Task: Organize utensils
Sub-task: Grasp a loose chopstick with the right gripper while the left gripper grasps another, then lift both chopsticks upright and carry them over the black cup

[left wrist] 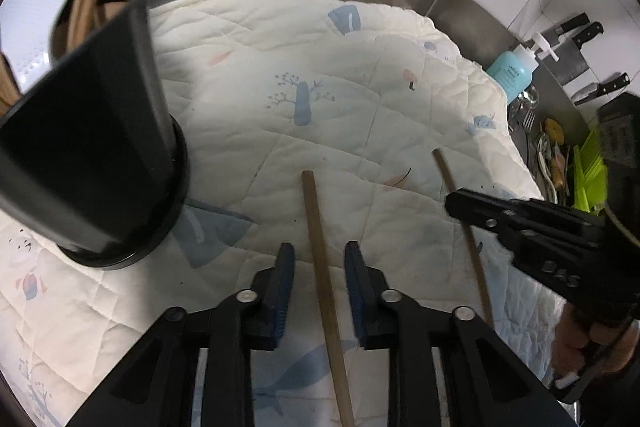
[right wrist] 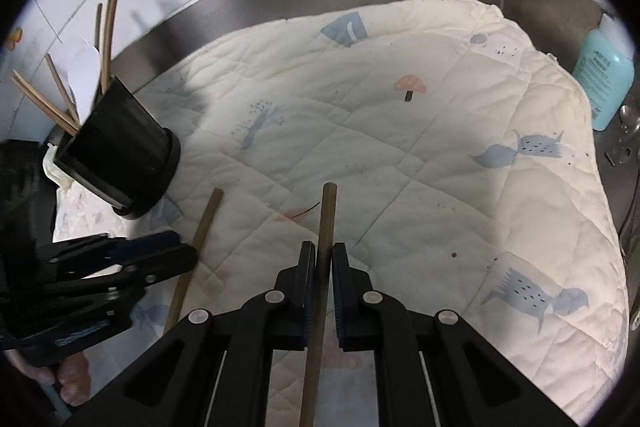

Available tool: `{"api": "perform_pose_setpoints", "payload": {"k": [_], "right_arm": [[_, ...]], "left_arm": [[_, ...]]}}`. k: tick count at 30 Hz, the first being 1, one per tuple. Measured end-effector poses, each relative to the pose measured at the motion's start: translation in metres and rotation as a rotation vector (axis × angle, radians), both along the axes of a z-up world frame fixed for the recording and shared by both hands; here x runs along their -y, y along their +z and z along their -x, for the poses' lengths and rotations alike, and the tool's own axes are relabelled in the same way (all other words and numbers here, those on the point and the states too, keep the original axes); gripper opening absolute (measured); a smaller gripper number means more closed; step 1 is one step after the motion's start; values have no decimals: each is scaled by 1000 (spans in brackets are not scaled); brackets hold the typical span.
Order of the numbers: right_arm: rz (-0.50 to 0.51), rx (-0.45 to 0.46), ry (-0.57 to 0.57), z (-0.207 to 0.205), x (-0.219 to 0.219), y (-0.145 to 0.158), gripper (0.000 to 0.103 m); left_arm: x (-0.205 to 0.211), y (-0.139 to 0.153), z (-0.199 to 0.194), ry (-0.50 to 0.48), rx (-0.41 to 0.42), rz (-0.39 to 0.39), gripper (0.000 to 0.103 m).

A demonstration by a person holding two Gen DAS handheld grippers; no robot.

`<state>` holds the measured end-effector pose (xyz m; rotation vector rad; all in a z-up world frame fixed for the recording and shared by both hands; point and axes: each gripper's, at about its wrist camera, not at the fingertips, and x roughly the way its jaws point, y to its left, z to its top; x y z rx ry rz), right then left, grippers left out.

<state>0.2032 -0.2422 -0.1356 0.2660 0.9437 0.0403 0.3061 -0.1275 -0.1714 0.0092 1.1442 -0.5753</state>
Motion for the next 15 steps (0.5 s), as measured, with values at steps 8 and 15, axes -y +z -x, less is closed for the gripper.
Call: {"api": "perform_pose_setpoints", "payload": {"k": [8,15], "right_arm": [[-10,40,-3,12,1,14,10],[-13,71,-4,23,1,25,10]], "left_arm": [[14,-4,-2,-11,17,-49,17],[16,-4,2,-10,54,-89,9]]}}
